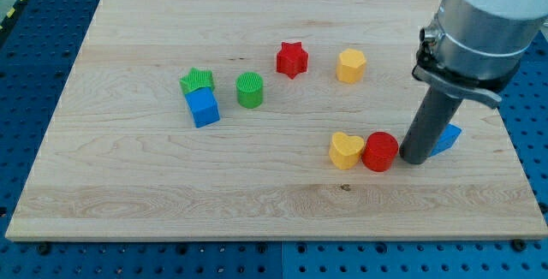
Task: Push the red circle and yellow heart left and down
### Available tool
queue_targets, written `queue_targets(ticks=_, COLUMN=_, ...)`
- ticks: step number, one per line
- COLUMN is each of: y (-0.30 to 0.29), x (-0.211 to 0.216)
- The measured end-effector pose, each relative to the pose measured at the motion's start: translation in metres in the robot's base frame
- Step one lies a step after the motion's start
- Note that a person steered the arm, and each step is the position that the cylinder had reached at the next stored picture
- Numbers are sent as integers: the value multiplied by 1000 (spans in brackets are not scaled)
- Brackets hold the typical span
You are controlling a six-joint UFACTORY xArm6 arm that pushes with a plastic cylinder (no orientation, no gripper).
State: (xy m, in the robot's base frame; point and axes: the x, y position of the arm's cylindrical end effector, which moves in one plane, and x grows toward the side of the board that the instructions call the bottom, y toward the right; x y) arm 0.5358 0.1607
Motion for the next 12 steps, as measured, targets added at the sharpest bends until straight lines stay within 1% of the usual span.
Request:
queue_targets(ticks=2, y=-5, x=-3)
queue_targets(ticks=4, y=-48, x=-3)
queue_targets(ticks=5, y=-58, x=-3)
queue_targets(ticks=6, y=-54, x=-15)
queue_targets(ticks=7, y=-43, x=-44)
queue_targets(ticks=8, y=-65, x=-51)
queue_targets(ticks=9, y=-113, x=-51)
queue_targets(ticks=10, y=-130, x=-51)
queue_targets(ticks=11, y=-130, x=-47)
queue_targets(ticks=12, y=-130, x=-25)
